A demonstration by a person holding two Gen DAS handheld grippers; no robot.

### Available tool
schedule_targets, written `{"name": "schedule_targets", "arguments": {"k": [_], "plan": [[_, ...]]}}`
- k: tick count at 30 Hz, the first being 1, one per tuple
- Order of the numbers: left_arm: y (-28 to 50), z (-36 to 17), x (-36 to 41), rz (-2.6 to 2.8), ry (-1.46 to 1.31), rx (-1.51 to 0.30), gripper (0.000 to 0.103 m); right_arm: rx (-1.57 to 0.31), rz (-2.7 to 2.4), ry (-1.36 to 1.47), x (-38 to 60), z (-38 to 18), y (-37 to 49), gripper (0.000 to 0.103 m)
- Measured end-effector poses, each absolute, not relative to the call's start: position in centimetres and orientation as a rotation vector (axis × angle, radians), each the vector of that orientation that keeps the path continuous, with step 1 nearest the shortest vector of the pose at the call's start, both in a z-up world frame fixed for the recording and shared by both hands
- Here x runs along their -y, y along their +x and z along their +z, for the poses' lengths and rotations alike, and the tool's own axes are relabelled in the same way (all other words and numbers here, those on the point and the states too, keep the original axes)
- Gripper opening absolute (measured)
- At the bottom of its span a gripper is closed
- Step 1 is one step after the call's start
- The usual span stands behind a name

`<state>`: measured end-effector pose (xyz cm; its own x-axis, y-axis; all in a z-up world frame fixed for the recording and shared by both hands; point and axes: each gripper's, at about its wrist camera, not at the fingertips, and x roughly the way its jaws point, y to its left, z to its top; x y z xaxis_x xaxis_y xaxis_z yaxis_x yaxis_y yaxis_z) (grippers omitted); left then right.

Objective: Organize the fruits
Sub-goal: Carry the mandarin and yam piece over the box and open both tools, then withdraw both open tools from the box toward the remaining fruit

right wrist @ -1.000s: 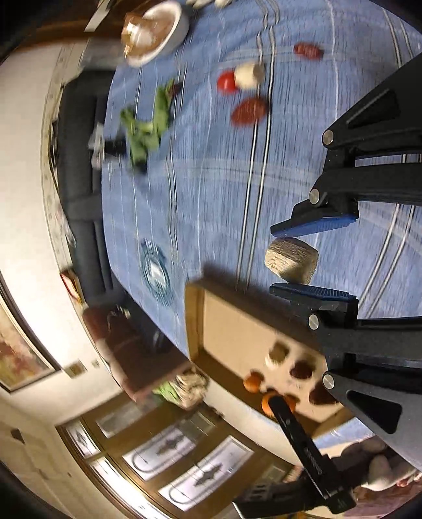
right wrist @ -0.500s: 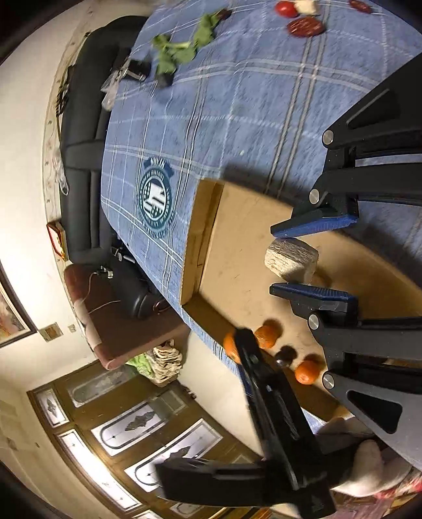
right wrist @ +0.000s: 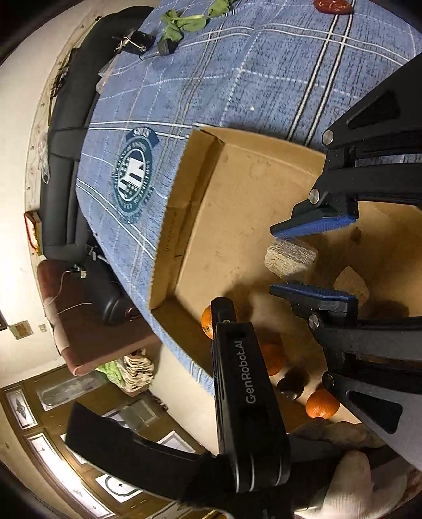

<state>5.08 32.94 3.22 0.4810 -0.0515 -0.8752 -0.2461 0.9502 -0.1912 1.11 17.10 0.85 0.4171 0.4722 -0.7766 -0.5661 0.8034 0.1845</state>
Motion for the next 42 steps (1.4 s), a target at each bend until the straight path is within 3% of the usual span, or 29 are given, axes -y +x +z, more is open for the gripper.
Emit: {"name": "schedule_targets", "arguments": {"k": [10,20,28,30,32,37,42], "plan": [[5.1,3.4,-32.6,0.118,-0.315,-1.061,0.044,-0.915,0.656,-0.123,-17.4,1.1,0.7,0.033],[1.1,8.5,-32.6,0.14,-0.354,-0.901,0.055,-0.82,0.662,-0.07,-14.5,4.4,-2.0,0.038],[-4.2,11.3,-29.5,0.105,-0.36,-0.782,0.071,-0.768,0.623,0.016,-8.8,6.0,-5.0,0.042],[-5.7,11.9,-27.4,0.131,-0.313,-0.75,0.086,-0.747,0.588,0.03,-7.0,6.2,-6.0,0.044],[-7.5,12.3,-25.4,0.11,-0.321,-0.71,0.091,-0.724,0.537,0.072,-4.6,6.3,-6.7,0.047],[-9.6,12.2,-21.3,0.065,-0.349,-0.684,0.091,-0.684,0.39,0.209,1.6,5.9,-7.9,0.052],[-10.1,12.4,-16.5,0.157,-0.176,-0.655,0.091,-0.668,0.28,0.266,6.0,5.1,-8.7,0.056]]}}
